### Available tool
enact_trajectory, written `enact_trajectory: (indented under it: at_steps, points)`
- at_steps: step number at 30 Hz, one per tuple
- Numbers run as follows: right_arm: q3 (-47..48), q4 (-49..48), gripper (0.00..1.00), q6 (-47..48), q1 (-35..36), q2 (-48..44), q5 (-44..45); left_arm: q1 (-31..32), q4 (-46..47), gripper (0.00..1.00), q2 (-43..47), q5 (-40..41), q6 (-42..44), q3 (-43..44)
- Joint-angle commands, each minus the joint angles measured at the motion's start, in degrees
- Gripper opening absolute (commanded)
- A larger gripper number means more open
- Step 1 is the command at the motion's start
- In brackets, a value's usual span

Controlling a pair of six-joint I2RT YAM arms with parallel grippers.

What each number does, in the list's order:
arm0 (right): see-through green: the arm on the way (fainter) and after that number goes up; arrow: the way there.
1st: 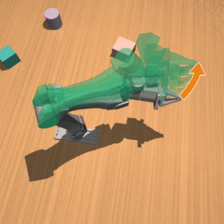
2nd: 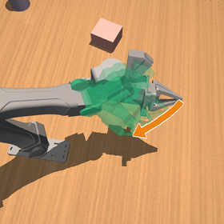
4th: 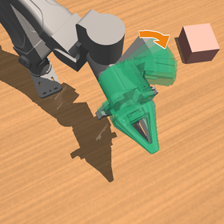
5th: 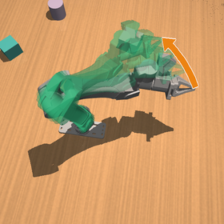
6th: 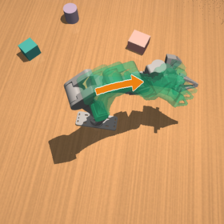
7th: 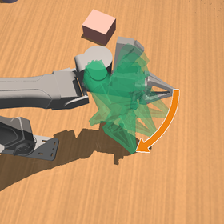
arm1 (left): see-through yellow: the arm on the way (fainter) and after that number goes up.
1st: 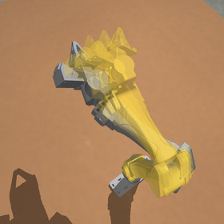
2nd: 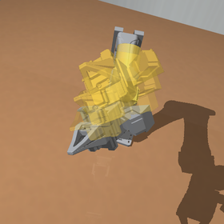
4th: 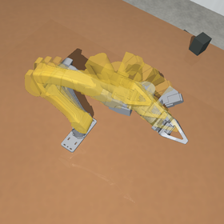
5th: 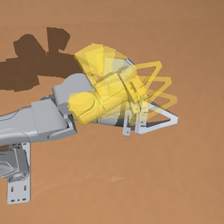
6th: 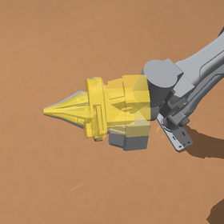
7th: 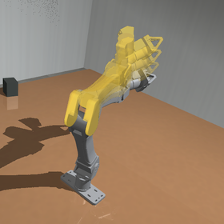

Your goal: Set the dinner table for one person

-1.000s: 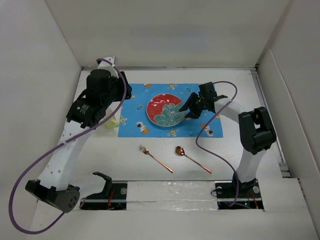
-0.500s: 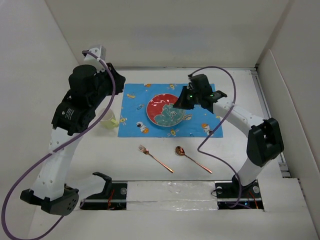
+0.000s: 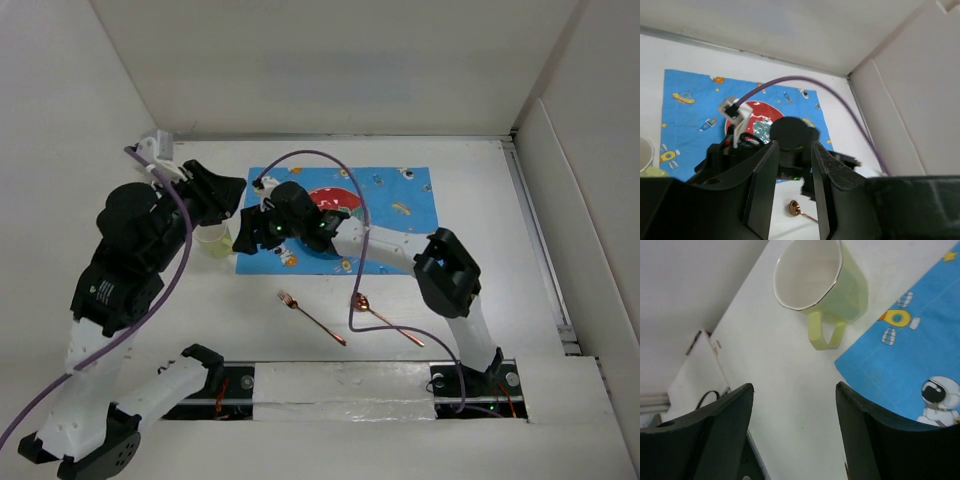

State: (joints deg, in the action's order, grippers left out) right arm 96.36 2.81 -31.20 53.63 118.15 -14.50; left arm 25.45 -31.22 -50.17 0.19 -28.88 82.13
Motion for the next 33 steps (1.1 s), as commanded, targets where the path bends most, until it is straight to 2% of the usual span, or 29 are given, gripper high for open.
enact_trajectory:
  at_steps: [1, 4, 8, 15, 19, 20, 21, 28, 29, 31, 33]
  points:
    - [5.76, -6.85, 0.72, 2.55, 1.83, 3.67, 3.77, 0.21, -2.0, 0.3, 2.98, 4.65, -2.14, 4.61]
    - [10.24, -3.88, 0.75, 4.04, 2.36, 8.75, 4.48, 0.21, -5.33, 0.3, 3.06, 5.26, -1.79, 7.51]
    - [21.82, 2.28, 0.77, 6.85, 3.77, 15.43, 5.62, 0.21, -8.76, 0.31, 3.33, 6.14, -1.53, 8.84]
    - [32.39, 8.96, 0.74, 9.58, 5.0, 23.34, 13.18, 0.21, -10.44, 0.31, 4.64, 6.84, -1.44, 8.57]
    - [34.51, 10.64, 0.68, 10.54, 5.52, 25.28, 16.15, 0.21, -10.88, 0.32, 5.43, 7.72, -1.26, 8.49]
    - [34.6, 10.73, 0.62, 10.72, 5.52, 25.46, 16.17, 0.21, -10.96, 0.32, 5.44, 8.07, -1.18, 8.4]
    - [34.86, 10.81, 0.6, 10.98, 5.52, 25.64, 15.91, 0.21, -11.14, 0.32, 5.61, 8.25, -1.17, 8.4]
    - [35.57, 12.22, 0.56, 12.13, 6.57, 26.87, 16.17, 0.21, -11.58, 0.33, 5.96, 9.48, -1.09, 8.75]
    - [34.87, 12.05, 0.45, 12.3, 6.58, 26.44, 16.35, 0.21, -11.58, 0.33, 6.05, 9.74, -1.09, 8.75]
    - [34.43, 11.61, 0.41, 12.39, 6.58, 26.08, 17.05, 0.21, -11.32, 0.32, 6.23, 9.92, -1.0, 8.49]
    - [34.16, 11.52, 0.23, 12.31, 6.58, 25.56, 17.49, 0.73, -11.23, 0.32, 6.23, 10.1, -1.17, 8.31]
